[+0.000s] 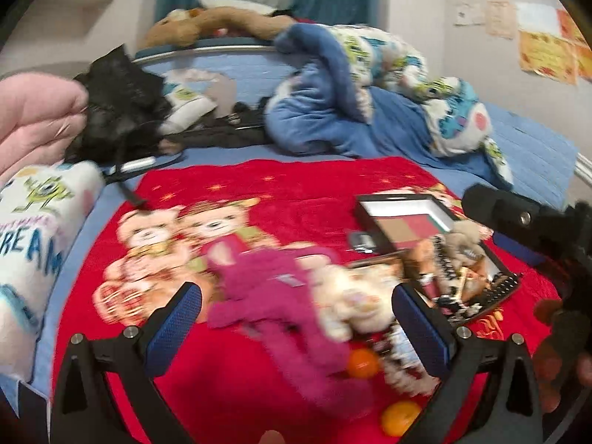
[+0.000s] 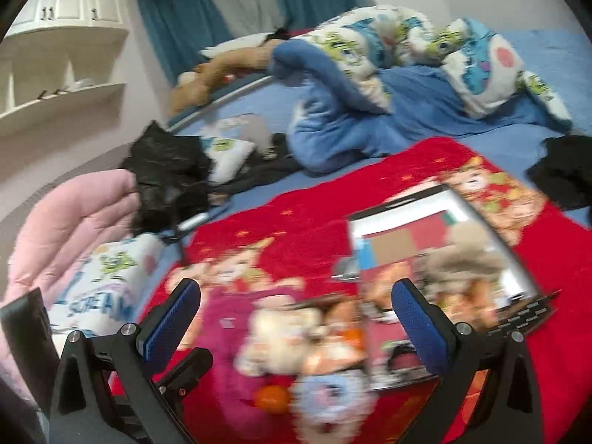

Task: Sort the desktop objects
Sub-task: 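Move both tools back toward the toy pile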

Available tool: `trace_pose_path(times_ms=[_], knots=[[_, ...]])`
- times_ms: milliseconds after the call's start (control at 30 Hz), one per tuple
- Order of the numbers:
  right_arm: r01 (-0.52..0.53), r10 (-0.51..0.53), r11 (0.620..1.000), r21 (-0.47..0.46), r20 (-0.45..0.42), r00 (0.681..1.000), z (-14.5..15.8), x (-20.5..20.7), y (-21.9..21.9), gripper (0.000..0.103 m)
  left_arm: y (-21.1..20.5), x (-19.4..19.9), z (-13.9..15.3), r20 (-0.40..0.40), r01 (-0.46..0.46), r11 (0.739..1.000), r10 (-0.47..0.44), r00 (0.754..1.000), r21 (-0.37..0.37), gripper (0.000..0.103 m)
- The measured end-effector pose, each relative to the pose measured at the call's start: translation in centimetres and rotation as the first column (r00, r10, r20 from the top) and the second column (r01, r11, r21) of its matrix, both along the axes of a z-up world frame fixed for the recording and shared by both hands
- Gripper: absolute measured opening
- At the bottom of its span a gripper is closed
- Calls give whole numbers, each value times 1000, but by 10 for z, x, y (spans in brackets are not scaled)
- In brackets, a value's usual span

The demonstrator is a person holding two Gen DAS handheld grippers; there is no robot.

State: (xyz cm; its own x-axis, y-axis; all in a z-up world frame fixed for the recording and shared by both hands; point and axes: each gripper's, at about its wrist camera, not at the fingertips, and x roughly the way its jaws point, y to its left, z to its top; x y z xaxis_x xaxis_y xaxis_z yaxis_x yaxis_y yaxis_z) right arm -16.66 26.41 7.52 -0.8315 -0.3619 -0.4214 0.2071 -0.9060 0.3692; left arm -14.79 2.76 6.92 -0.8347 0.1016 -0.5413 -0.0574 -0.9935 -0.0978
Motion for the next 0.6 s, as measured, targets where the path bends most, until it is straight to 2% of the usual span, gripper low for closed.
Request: trace_pose_path(times_ms=[100,267,467,600], knots=[[-38,38,999,-18,13,999,-5,0,-26,103,-21,11,-1,-10,-21,1000,21,1000,11,103],[-50,49,998,43,30,998,-10,-2,-49,103,-24,17,-13,11,-2,1000,2,1000,3,103],[-20,17,999,48,67,998,-18,-2,-25,103,-6,15,-38,67,45,999,-45,997,5,103],[14,-20,996,86,69,997,-18,2,-4,103,13,19,-46,84,93,996,-94,992,16,103]])
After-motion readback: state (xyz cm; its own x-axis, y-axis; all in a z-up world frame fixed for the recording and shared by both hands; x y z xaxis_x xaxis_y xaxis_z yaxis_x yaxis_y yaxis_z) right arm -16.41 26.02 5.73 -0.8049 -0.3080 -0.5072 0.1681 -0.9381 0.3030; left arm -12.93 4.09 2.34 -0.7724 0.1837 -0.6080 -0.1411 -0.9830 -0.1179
